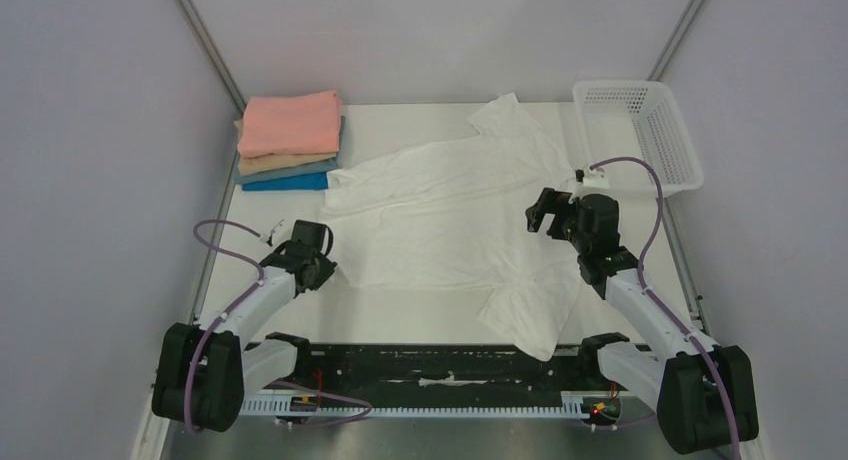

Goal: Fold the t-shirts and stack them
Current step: Grab the side of the flattened tshirt closest away from the robot with both arms

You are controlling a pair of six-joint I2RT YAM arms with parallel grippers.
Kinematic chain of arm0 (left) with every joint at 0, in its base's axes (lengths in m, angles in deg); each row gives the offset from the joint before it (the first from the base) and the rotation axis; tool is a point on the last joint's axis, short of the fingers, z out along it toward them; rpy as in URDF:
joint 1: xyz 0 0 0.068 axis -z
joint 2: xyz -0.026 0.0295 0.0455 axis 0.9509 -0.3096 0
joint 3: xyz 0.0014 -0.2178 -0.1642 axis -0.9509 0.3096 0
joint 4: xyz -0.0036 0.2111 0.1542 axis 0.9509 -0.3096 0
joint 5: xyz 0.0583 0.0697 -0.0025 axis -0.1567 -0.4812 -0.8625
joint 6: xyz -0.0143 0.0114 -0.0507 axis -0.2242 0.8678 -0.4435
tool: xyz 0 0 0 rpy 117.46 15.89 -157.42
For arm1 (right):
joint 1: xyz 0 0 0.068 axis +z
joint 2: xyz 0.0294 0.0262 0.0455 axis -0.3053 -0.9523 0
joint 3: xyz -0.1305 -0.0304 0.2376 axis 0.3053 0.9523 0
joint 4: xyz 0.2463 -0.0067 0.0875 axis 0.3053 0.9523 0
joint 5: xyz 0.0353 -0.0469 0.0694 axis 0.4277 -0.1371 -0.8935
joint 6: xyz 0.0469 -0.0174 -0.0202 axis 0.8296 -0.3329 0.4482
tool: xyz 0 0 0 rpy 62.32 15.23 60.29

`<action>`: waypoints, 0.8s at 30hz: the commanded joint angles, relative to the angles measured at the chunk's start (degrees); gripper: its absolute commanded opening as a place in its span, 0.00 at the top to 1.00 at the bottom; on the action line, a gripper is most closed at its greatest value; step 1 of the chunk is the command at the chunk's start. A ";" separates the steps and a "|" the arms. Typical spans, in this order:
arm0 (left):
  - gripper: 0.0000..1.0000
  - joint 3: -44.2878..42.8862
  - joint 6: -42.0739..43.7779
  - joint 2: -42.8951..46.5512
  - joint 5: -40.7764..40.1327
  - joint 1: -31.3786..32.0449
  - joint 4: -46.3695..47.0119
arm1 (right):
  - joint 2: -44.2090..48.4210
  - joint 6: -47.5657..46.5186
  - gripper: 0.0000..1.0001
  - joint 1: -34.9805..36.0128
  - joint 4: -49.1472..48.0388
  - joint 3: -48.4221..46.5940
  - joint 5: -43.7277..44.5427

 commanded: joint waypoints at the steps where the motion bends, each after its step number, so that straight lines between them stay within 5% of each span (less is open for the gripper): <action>1: 0.97 1.98 -1.43 -2.06 1.24 -0.19 0.07 | 0.93 -0.65 0.02 -0.12 0.66 0.00 1.22; 5: 0.98 2.49 -1.32 0.47 0.72 -0.19 0.35 | 1.31 -3.03 0.02 0.85 6.31 -1.67 3.68; 10: 0.98 3.21 0.01 4.92 0.23 -0.18 0.80 | -2.21 -6.54 0.02 13.31 20.65 -9.49 13.51; 18: 0.98 2.94 2.90 5.74 3.34 -0.19 0.52 | -3.85 -4.13 0.03 28.89 46.35 -10.46 12.08; 24: 0.98 4.12 2.72 5.61 4.33 -0.18 1.98 | 0.51 3.13 0.17 37.70 53.30 -5.07 5.54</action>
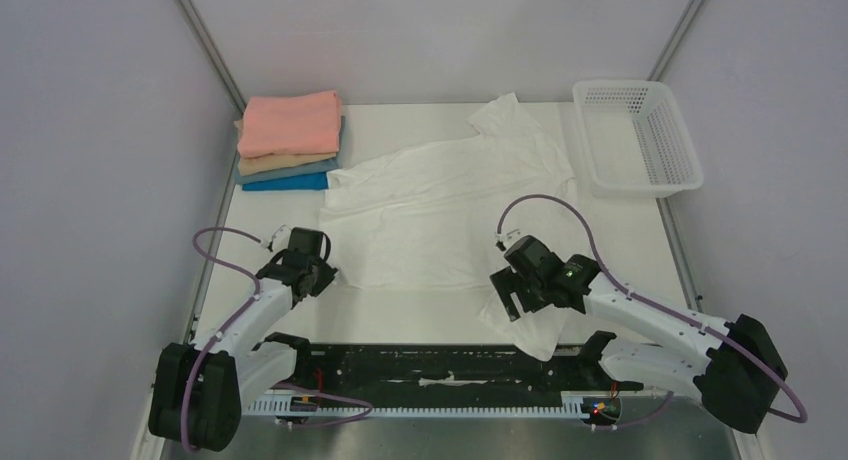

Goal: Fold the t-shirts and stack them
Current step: Grab the side of the flattened tshirt closest away from the robot with both arms

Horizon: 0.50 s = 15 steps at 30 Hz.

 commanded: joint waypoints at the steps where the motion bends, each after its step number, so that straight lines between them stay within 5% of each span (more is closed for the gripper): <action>1: 0.98 0.86 1.81 0.25 1.28 -0.15 1.00 | 3.18 5.91 0.20 4.49 7.39 4.74 -5.48; 9: 0.98 0.35 2.07 1.91 -0.81 -0.14 -0.89 | -1.12 9.34 0.30 14.82 3.50 7.25 -8.46; 15: 0.98 0.35 2.20 2.55 -1.60 -0.15 -1.12 | -1.28 12.70 0.38 15.37 2.11 11.43 -2.91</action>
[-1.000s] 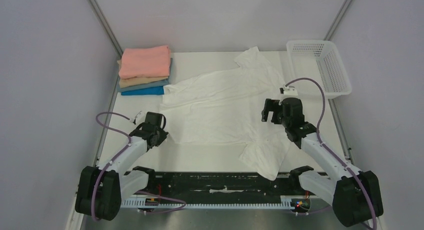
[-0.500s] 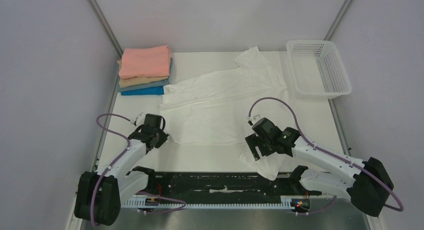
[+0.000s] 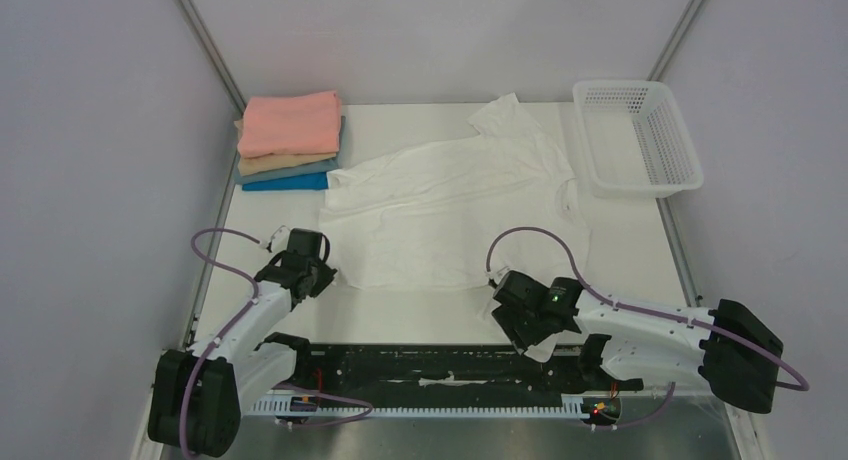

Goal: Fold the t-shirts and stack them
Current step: Grab the side of the flattened tshirt closest away from the robot with both arms

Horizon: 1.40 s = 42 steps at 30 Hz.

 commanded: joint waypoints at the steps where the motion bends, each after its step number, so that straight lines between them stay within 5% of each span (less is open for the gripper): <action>1: 0.98 0.06 2.07 0.92 -1.52 -0.15 -0.39 | -0.63 5.27 0.40 0.54 -2.49 4.03 4.20; 7: 0.98 -0.10 1.81 0.51 -1.16 -0.15 -0.19 | 0.02 5.40 0.77 0.57 -2.69 3.28 9.03; 12: 0.98 -0.44 1.76 1.54 0.75 -0.15 -2.25 | 0.98 1.67 0.95 0.54 0.95 -0.27 7.11; 21: 0.98 -0.47 -3.28 16.06 2.26 0.01 -18.99 | 4.32 -3.34 0.99 0.54 10.84 -4.68 -2.30; 34: 0.98 1.26 -16.35 39.39 6.61 2.60 -30.01 | 11.55 -5.11 0.99 0.85 15.89 -4.41 -10.74; 42: 0.98 -0.33 -14.79 38.01 3.32 2.67 -26.53 | 10.86 -4.05 1.00 0.81 12.97 -7.24 2.33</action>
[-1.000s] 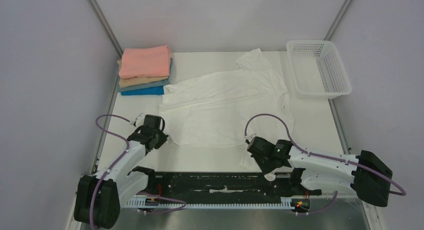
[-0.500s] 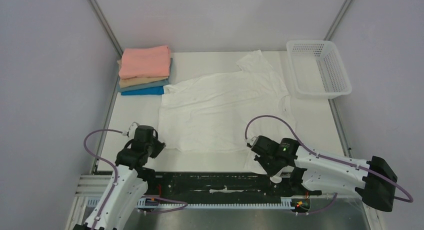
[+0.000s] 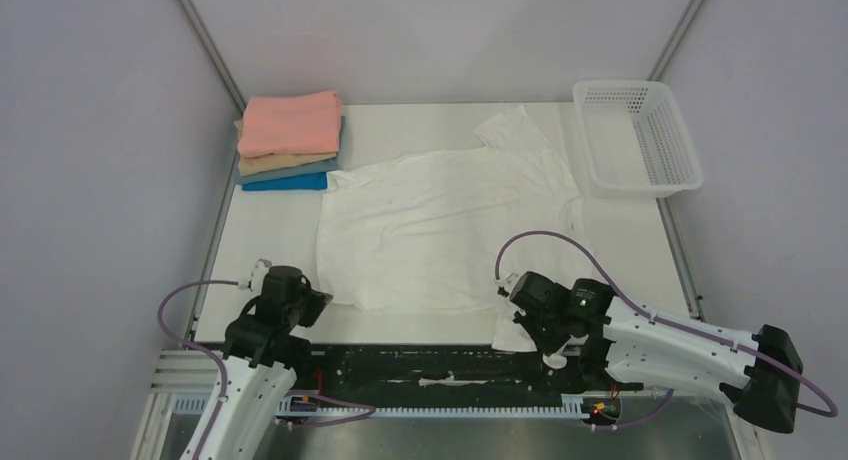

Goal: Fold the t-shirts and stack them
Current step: Grab the side of the flattened tshirt closest away from the robot with both arms

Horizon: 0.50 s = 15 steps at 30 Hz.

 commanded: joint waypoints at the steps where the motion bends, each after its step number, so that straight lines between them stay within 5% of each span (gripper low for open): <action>1: 0.98 -1.70 -1.06 -2.58 -1.87 0.20 4.73 | -2.46 0.56 1.00 -0.13 -2.30 -5.48 12.24; 6: 0.98 -1.99 0.18 -11.91 -0.17 0.20 16.29 | -5.53 -1.11 1.00 -5.53 -5.79 -11.42 22.46; 15: 0.98 -9.89 2.82 -28.87 -6.99 0.03 25.56 | -8.86 -6.88 1.00 -17.98 -17.17 -15.92 25.32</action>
